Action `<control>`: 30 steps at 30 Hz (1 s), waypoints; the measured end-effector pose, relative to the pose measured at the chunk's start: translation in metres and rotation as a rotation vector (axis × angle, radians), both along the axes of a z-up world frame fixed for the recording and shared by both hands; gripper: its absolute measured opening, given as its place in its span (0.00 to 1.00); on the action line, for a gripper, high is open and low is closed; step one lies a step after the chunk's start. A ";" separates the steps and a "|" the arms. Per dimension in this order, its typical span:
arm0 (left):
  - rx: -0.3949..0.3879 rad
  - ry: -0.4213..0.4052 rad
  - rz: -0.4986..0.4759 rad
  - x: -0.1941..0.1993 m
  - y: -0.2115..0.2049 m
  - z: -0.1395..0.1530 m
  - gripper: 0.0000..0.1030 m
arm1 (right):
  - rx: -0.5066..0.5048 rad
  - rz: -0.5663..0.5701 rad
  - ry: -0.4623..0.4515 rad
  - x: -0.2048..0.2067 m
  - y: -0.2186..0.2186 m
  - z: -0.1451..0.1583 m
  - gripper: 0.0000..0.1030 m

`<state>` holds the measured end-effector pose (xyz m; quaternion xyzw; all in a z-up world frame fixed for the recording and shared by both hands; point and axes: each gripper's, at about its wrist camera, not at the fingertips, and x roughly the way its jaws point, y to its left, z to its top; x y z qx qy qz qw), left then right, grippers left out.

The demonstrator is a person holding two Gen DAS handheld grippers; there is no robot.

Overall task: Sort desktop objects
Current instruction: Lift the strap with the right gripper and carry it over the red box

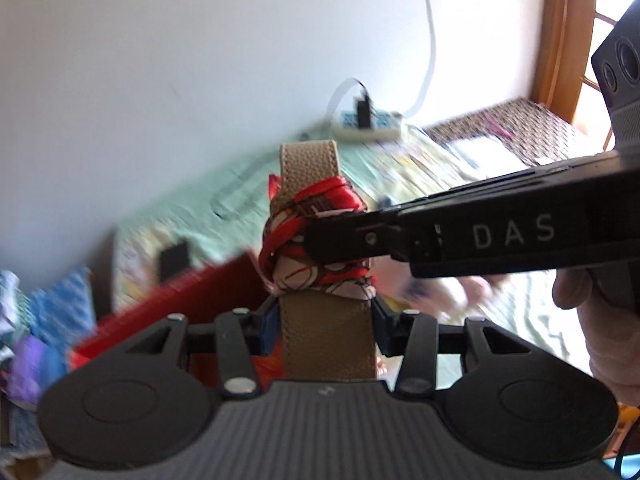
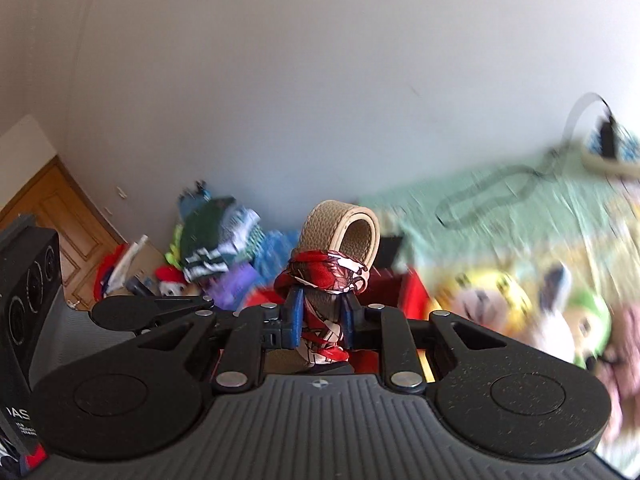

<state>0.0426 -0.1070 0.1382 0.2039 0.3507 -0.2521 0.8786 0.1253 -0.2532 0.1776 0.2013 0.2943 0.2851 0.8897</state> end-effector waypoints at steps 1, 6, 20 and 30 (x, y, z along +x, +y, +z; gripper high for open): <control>0.005 -0.032 0.015 0.006 0.008 0.011 0.46 | 0.001 0.013 -0.029 0.008 0.010 0.007 0.21; 0.002 -0.061 0.082 0.042 0.054 0.028 0.46 | 0.007 0.074 -0.032 0.049 0.052 0.017 0.20; 0.054 0.309 0.151 0.104 0.106 -0.122 0.46 | -0.296 0.203 0.304 0.106 0.141 -0.108 0.20; 0.022 0.560 0.182 0.128 0.121 -0.162 0.46 | -0.394 0.288 0.484 0.123 0.160 -0.144 0.20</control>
